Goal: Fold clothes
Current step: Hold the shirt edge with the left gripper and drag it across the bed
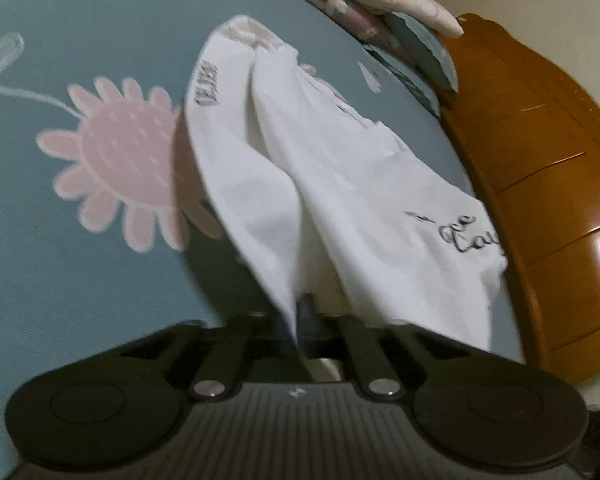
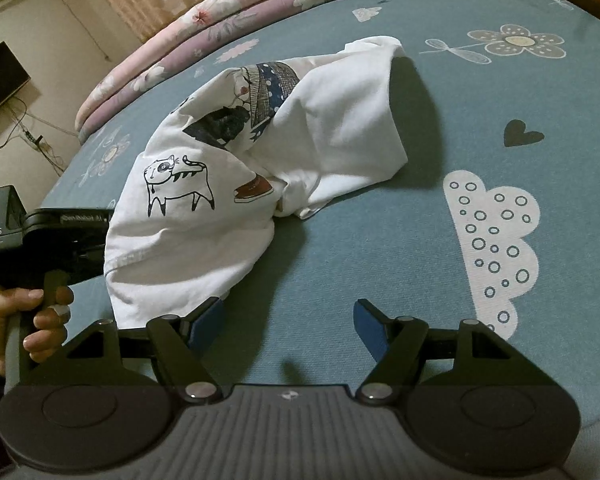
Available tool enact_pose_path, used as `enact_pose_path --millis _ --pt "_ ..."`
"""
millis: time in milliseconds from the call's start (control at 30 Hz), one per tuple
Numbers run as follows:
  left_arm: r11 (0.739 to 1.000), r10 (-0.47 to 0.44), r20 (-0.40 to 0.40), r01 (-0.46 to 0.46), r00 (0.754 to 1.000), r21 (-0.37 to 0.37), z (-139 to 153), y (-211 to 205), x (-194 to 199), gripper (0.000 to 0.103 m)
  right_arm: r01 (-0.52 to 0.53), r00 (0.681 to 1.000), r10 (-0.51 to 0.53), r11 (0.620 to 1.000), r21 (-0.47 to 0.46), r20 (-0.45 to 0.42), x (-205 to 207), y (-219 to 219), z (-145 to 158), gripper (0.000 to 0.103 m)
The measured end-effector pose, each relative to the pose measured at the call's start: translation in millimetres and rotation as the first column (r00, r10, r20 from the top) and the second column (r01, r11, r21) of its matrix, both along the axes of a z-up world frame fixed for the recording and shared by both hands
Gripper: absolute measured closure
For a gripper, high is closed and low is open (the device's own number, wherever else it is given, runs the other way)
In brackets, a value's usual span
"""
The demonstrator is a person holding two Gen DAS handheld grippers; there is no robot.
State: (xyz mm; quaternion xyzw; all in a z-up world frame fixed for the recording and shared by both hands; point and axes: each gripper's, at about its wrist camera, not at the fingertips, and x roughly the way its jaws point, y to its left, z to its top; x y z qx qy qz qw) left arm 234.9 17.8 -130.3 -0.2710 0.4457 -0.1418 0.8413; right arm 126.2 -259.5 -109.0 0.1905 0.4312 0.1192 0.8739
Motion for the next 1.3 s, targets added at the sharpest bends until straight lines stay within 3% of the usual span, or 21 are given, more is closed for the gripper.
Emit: enact_pose_path --millis 300,500,567,633,700,833,1000,1033,1100,1300 --pt "0.978 -0.013 0.083 -0.004 0.996 0.207 42.2 21.2 5.9 0.103 -0.003 1.000 0.004 1.000 -0.028 0.017 1.4 1.7 4.1 0.027" --pt "0.986 -0.036 0.065 0.025 0.997 0.165 47.1 35.7 9.4 0.101 -0.001 1.000 0.002 1.000 -0.027 0.019 2.6 3.5 4.4 0.027" --pt "0.990 -0.033 0.037 0.028 0.999 0.135 38.0 35.8 8.9 0.092 0.000 1.000 0.001 1.000 -0.027 0.016 3.2 4.0 4.3 0.027" --pt "0.996 -0.024 0.012 0.023 1.000 0.086 27.6 36.5 5.2 0.071 0.000 1.000 0.000 1.000 -0.028 0.015 3.1 3.6 4.8 0.027" --pt "0.999 -0.008 -0.009 0.009 1.000 0.048 16.9 36.1 2.9 0.063 0.002 1.000 -0.002 1.000 -0.029 0.015 3.0 2.6 4.9 0.027" --pt "1.000 0.004 -0.028 -0.005 1.000 -0.025 2.8 31.9 3.5 0.063 0.007 1.000 -0.007 1.000 -0.025 0.011 4.0 1.2 3.7 0.027" --pt "0.999 -0.020 -0.028 0.019 0.999 -0.039 -3.1 18.0 10.4 0.067 -0.004 1.000 0.004 1.000 -0.030 0.006 5.7 4.1 2.3 0.027" --pt "1.000 -0.024 -0.027 0.024 0.999 -0.018 -2.9 14.3 11.2 0.082 -0.005 1.000 0.005 0.999 -0.032 0.006 6.2 4.2 2.1 0.027" --pt "0.998 -0.035 -0.017 0.036 0.999 0.042 -0.9 7.1 11.8 0.096 -0.005 1.000 0.005 1.000 -0.030 0.000 7.3 3.4 1.0 0.027" --pt "0.989 -0.034 0.017 0.031 0.999 0.145 16.2 13.9 10.6 0.100 0.002 1.000 -0.002 1.000 -0.027 -0.005 9.6 0.9 -0.5 0.027"
